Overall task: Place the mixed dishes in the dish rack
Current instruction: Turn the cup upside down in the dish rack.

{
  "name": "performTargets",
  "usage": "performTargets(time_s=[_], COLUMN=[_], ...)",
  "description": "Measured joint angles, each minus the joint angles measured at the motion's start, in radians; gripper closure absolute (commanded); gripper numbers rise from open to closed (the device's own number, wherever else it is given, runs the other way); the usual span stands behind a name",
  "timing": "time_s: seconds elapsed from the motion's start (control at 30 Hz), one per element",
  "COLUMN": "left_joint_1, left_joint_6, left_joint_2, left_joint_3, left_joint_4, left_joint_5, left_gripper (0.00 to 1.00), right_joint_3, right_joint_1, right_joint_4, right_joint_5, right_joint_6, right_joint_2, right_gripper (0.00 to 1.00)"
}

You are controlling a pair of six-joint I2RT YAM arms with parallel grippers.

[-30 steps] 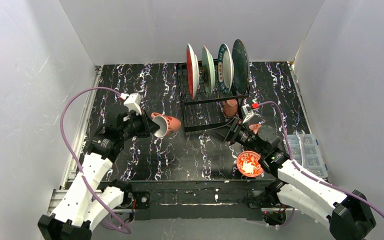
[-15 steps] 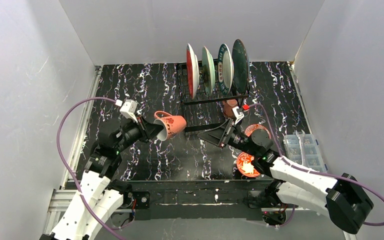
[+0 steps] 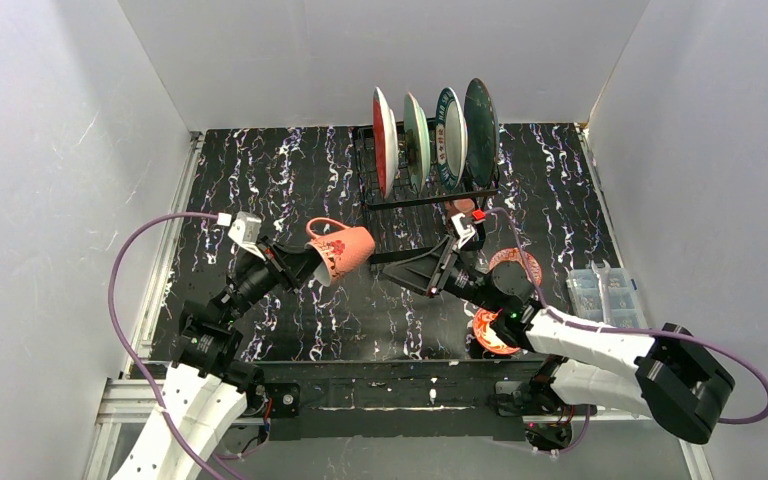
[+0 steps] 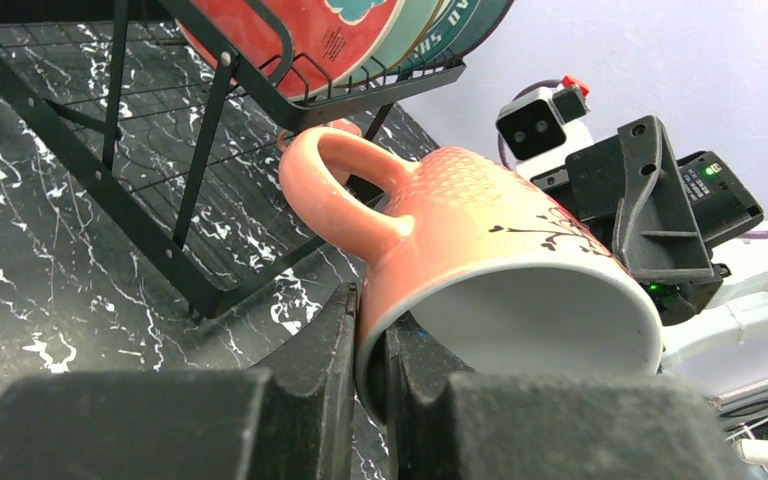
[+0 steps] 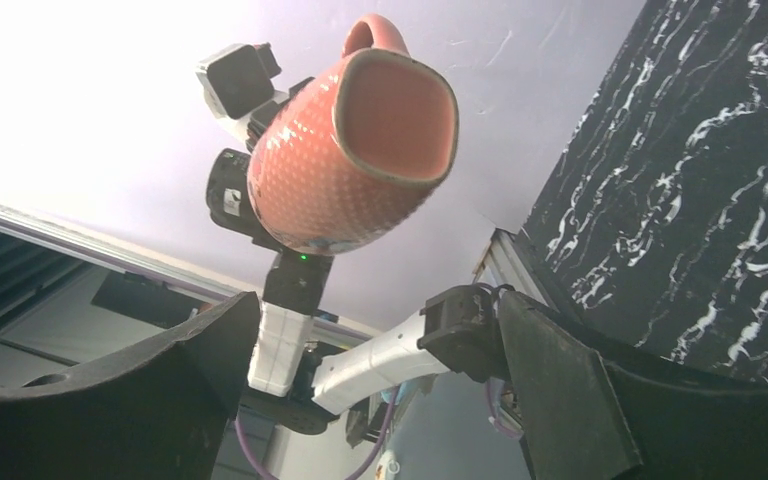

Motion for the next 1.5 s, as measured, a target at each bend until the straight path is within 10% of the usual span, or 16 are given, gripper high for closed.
performTargets(time_s=[1.5], left_joint_1=[0.000], left_joint_6=[-0.014], left_joint_2=[-0.062], left_joint_3=[-0.123], left_joint_4=[0.311], left_joint_5=[0.154], left_gripper=[1.00], right_joint_3=[0.209], right_joint_1=[0.153], right_joint_4=[0.224], right_joint_5=[0.083], right_joint_6=[0.045], right_joint_2=[0.271], right_gripper=[0.06])
